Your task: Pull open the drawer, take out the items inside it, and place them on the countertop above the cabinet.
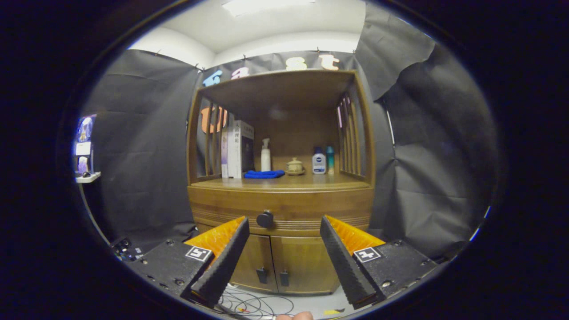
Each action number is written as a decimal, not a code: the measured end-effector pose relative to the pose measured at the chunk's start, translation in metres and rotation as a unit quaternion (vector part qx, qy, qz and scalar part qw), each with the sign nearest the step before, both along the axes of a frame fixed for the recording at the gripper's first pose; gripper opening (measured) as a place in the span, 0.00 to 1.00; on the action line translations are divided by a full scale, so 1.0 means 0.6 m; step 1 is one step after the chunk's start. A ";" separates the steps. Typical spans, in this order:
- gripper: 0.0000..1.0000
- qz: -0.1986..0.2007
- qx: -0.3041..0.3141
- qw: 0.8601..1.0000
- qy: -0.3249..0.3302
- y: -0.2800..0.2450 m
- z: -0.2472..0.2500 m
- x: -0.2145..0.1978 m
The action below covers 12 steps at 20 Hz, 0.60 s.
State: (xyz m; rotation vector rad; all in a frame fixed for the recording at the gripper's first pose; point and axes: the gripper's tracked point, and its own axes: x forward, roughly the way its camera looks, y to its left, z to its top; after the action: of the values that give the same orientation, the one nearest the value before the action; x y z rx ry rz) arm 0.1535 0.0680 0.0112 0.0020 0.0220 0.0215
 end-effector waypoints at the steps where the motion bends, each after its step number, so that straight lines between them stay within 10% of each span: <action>1: 1.00 -0.003 0.001 1.000 0.010 0.012 -0.007 0.035; 12: 1.00 -0.037 -0.053 0.995 0.079 0.060 -0.096 0.250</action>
State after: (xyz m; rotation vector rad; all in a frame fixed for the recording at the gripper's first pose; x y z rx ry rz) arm 0.3037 0.1040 -0.0462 -0.1014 0.1811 -0.0550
